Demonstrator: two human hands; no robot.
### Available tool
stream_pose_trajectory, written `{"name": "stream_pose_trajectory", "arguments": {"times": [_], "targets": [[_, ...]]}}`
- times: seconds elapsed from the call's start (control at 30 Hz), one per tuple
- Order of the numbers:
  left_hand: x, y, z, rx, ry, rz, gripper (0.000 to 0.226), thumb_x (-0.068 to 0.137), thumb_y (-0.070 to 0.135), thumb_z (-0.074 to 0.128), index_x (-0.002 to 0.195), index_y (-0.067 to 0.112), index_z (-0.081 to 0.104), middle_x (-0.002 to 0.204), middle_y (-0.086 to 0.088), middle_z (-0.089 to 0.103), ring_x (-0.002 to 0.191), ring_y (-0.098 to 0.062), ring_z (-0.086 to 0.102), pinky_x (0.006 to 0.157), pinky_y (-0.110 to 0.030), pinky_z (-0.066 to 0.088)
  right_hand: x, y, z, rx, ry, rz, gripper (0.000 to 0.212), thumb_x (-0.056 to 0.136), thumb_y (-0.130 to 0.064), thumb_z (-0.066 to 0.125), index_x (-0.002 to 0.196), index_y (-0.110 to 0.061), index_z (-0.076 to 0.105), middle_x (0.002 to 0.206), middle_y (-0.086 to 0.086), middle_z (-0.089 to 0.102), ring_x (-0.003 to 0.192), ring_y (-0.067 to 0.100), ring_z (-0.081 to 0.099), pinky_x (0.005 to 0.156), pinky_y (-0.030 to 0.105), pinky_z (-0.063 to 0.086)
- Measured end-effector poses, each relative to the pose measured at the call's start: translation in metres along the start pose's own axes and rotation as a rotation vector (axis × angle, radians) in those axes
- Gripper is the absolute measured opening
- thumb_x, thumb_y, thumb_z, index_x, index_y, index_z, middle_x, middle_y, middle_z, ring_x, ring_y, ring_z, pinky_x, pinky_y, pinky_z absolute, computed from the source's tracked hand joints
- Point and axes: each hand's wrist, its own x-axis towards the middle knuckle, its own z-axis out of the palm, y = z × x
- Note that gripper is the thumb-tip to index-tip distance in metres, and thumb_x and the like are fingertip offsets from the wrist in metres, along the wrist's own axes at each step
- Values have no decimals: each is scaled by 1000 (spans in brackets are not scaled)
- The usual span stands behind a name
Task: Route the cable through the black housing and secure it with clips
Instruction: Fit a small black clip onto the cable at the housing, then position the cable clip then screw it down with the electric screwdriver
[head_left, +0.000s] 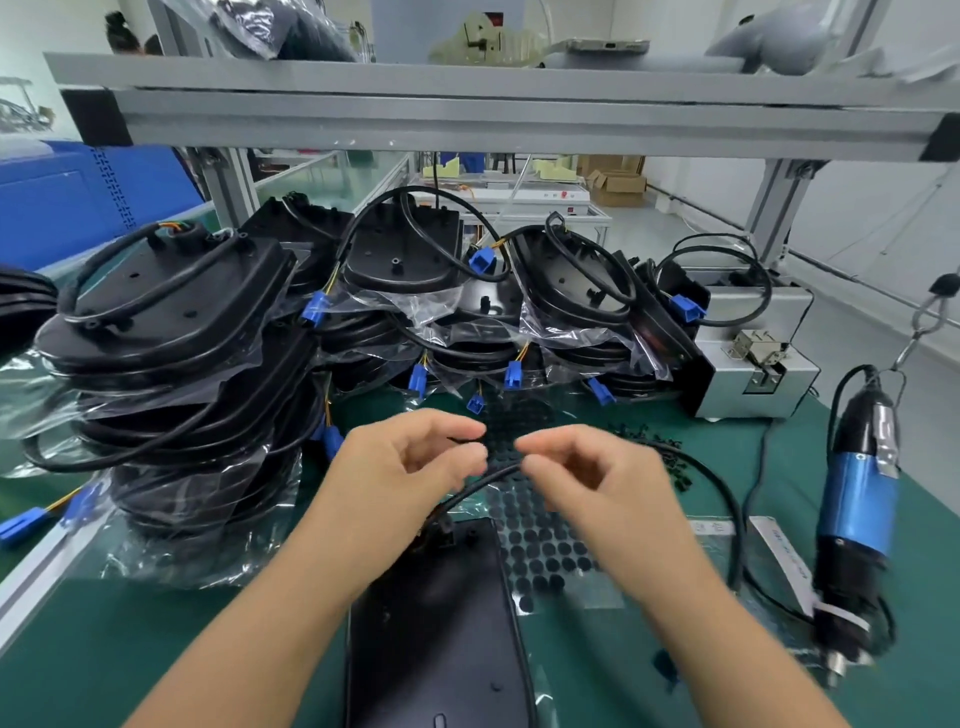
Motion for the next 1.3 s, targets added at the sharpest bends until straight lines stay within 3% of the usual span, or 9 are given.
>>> {"name": "stream_pose_trajectory", "arguments": {"times": [0.2, 0.3, 0.5, 0.7, 0.83, 0.9, 1.1, 1.2, 1.3], "targets": [[-6, -2, -2, -61, -165, -20, 20, 69, 35, 75, 89, 36, 76, 76, 6, 76, 61, -3, 62, 59, -15, 49, -20, -9, 17, 308, -24, 86, 4, 80, -5, 70, 78, -9, 70, 62, -2, 67, 54, 7, 58, 52, 17, 47], [-7, -6, 3, -127, -166, -70, 18, 74, 18, 73, 85, 31, 77, 73, -3, 75, 64, -10, 65, 60, -17, 51, -24, -6, 17, 362, -3, 75, 7, 81, -2, 68, 80, -7, 71, 60, -4, 68, 54, 3, 61, 53, 15, 47], [-12, -6, 12, -131, -36, -64, 19, 74, 6, 74, 75, 25, 78, 63, -4, 74, 54, -4, 63, 52, -12, 48, -30, -1, 18, 173, 19, 35, 22, 86, -8, 63, 93, -26, 73, 82, -10, 75, 73, 1, 68, 66, 13, 51], [-13, -12, 12, 49, 149, -49, 16, 72, 15, 75, 71, 31, 73, 63, 6, 72, 46, 3, 55, 48, -7, 44, -29, 24, -41, -234, 446, 34, 18, 87, -20, 62, 94, -35, 66, 81, -24, 67, 79, -8, 61, 68, 0, 41], [-12, -15, 13, 135, 188, -39, 19, 73, 20, 75, 73, 38, 71, 65, 13, 71, 54, 2, 60, 50, -14, 48, -34, 39, -76, -362, 598, 127, 15, 87, -18, 61, 98, -25, 68, 86, -13, 68, 77, -8, 60, 76, 12, 44], [-12, -17, 15, 150, 211, -47, 18, 73, 22, 75, 73, 40, 71, 67, 13, 71, 58, -2, 63, 52, -14, 49, -39, 42, -86, -421, 647, 134, 16, 86, -17, 60, 99, -23, 68, 87, -8, 68, 76, -8, 59, 71, 5, 37], [-13, -18, 17, 178, 247, -60, 13, 74, 27, 75, 72, 39, 72, 68, -4, 72, 68, -25, 66, 66, -39, 54, -54, 47, -110, -602, 769, 78, 20, 84, -10, 60, 102, -16, 67, 92, 1, 63, 81, 20, 57, 72, 15, 28], [-13, -16, 18, 160, 237, -65, 14, 75, 23, 74, 71, 36, 72, 65, 3, 71, 55, -9, 60, 59, -29, 49, -58, 56, -125, -652, 828, 159, 32, 82, -15, 63, 114, -11, 62, 108, 15, 60, 104, 33, 53, 82, 29, 33], [-13, -13, 18, 131, 203, -81, 12, 76, 19, 73, 71, 30, 73, 60, 12, 69, 47, 3, 54, 51, -12, 46, -58, 66, -138, -416, 738, 460, 56, 82, -38, 63, 130, -13, 48, 122, 10, 60, 109, 24, 54, 92, 38, 39]]}}
